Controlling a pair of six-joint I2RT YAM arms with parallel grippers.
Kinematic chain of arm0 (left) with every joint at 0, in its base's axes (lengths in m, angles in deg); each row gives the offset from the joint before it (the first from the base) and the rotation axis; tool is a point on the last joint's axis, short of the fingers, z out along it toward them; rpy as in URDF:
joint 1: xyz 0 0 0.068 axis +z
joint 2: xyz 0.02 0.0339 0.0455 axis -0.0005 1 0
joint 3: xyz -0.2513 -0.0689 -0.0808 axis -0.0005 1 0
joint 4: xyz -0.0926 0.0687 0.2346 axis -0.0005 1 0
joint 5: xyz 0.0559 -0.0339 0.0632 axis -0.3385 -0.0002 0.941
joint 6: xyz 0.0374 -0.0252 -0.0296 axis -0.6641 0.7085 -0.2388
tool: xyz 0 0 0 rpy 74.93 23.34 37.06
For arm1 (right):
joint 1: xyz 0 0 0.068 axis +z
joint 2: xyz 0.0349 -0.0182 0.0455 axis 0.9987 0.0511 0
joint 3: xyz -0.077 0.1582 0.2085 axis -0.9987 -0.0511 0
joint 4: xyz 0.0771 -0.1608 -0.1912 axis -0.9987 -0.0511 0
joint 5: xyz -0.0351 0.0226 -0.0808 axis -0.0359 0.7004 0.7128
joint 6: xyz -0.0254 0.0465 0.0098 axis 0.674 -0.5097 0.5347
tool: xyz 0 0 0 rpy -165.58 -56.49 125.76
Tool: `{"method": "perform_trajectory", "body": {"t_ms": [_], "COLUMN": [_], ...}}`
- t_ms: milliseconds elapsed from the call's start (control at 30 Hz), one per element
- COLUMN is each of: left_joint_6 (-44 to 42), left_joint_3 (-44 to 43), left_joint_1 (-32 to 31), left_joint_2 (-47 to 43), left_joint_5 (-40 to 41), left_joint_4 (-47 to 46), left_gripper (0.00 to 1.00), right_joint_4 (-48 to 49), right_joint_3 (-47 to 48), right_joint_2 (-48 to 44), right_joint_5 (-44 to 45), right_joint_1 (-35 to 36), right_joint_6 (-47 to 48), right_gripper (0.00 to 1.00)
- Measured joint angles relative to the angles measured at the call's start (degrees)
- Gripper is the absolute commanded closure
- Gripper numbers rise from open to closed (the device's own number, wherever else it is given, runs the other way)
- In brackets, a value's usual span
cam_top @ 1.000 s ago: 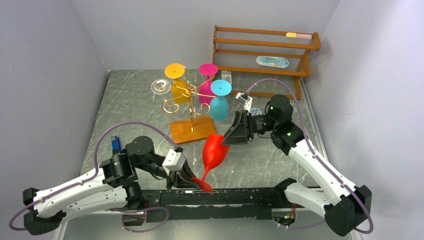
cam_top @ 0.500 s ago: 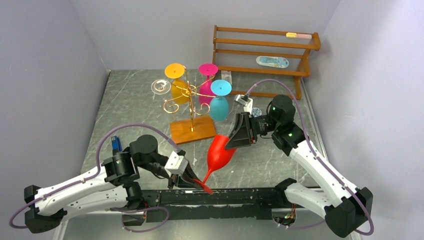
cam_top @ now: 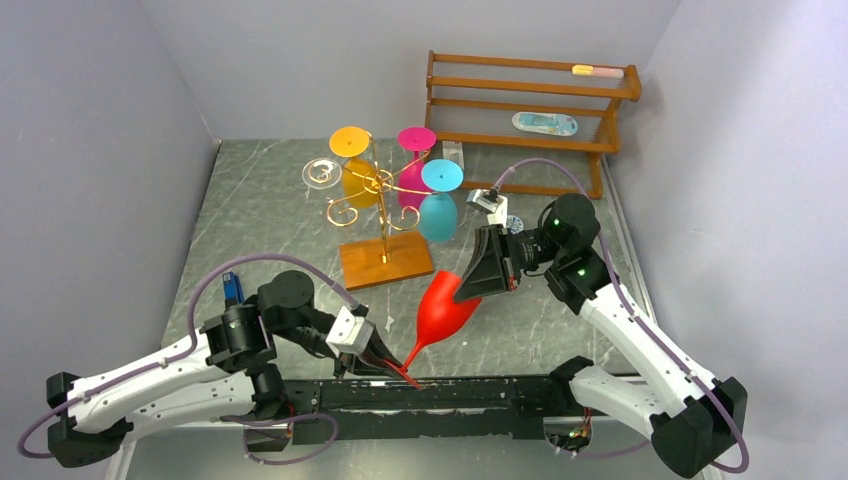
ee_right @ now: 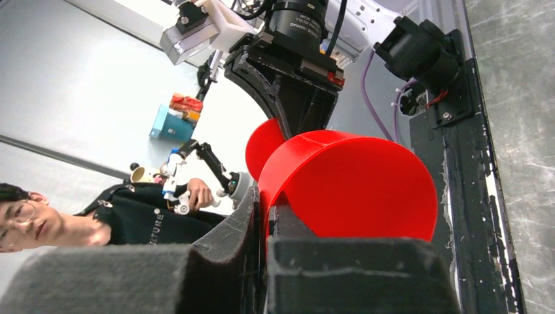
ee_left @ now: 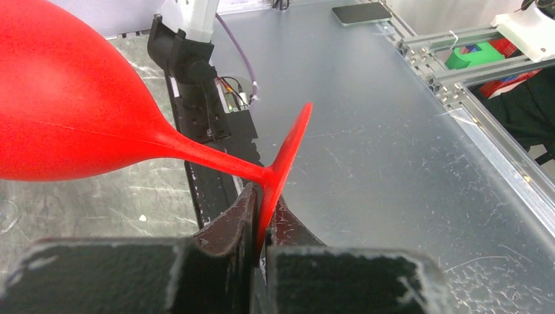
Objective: Take the wine glass off the wine glass rack
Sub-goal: Place the wine glass at the center of the board.
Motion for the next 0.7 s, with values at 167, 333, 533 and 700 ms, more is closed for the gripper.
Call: {"method": "perform_trajectory", "body": {"t_ms": [167, 333, 533, 700], "left_joint_6": [-0.8, -0.3, 1.4, 2.5], "left_joint_3": [0.0, 0.0, 0.0, -1.2], "left_joint_1": [0.0, 0.0, 0.1, 0.1], "left_joint_2": [0.7, 1.0, 1.6, 2.8], "left_joint_5": [0.0, 0.8, 3.5, 4.8], "left_joint_4": [0.2, 0.6, 2.7, 4.0], "left_gripper": [0.88, 0.71, 0.59, 0.44], "right_joint_4": [1.3, 1.2, -1.0, -6.1], "right_joint_3": [-0.3, -0.7, -0.7, -0.7], "right_joint_2": [-0.7, -1.4, -1.7, -1.6], "right_joint_5": [-0.3, -0.2, 0.6, 2.1], "right_joint_1": [0.1, 0.1, 0.1, 0.2], "right_joint_6": [-1.7, -1.7, 0.9, 5.7], "right_gripper": [1.00, 1.00, 1.00, 1.00]}}
